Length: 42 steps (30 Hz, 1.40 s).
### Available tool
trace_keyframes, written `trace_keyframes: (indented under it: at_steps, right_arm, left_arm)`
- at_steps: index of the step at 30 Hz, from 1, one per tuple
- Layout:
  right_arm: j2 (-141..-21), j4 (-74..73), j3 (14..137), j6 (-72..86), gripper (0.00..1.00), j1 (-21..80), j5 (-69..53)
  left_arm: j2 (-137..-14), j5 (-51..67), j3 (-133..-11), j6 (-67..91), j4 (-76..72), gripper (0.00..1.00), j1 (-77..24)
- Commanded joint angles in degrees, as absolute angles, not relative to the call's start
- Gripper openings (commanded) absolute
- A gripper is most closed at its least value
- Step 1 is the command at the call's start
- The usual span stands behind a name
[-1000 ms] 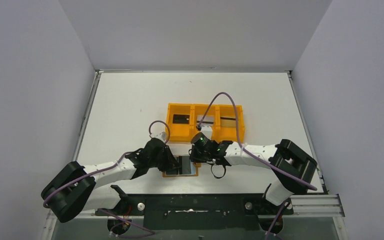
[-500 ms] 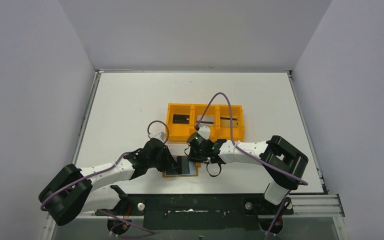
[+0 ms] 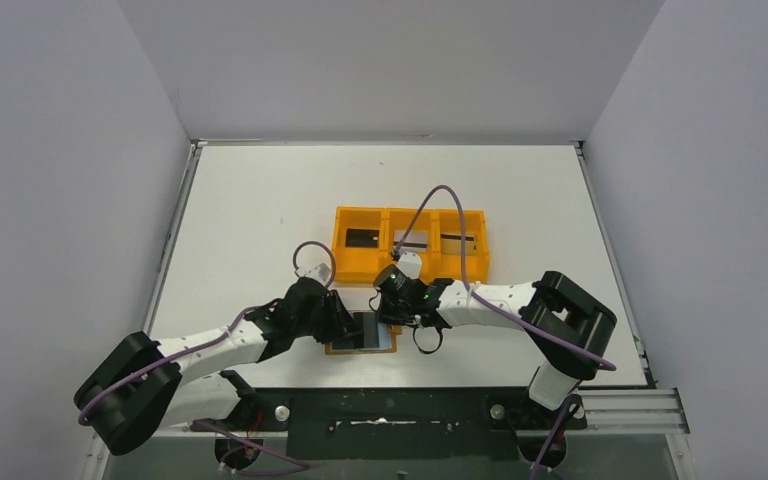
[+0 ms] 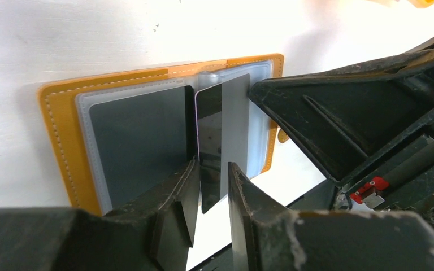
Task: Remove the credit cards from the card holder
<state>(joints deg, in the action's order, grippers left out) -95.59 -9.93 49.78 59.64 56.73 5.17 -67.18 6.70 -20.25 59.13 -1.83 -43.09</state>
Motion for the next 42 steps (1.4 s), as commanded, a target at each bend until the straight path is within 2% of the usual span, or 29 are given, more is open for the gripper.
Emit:
trace_keyframes:
  at_steps: [1,11,17,22,25,37,42]
  right_arm:
    - [-97.3,-14.5,49.1,59.1,0.05,56.6,6.8]
    - [-96.4,-12.3,47.5,59.3,0.05,55.8,5.4]
    - [-96.5,-11.5,47.2,59.3,0.05,55.7,4.8]
    - [-96.5,-10.9,46.9,59.2,0.05,55.7,4.4]
    - [-96.5,-11.0,46.9,59.2,0.05,55.7,4.4]
    - [-94.8,-10.1,47.0,57.5,0.05,55.5,4.4]
    - [-93.6,-9.9,48.4,55.2,0.06,55.5,3.6]
  left_arm:
    - [-68.4,10.4,-19.1,61.8,-10.7,0.25,-42.8]
    - [-68.8,9.2,-16.5,65.5,-13.3,0.25,-42.2]
    - [-70.2,8.6,-15.1,67.3,-13.6,0.32,-42.0]
    - [-72.7,8.4,-13.9,68.2,-15.7,0.32,-42.0]
    - [-73.1,8.0,-13.2,68.2,-16.0,0.28,-42.1]
    - [-65.7,3.9,-14.3,65.8,-9.4,0.0,-41.9]
    - [-63.2,3.8,-14.2,65.4,-8.9,0.0,-41.9]
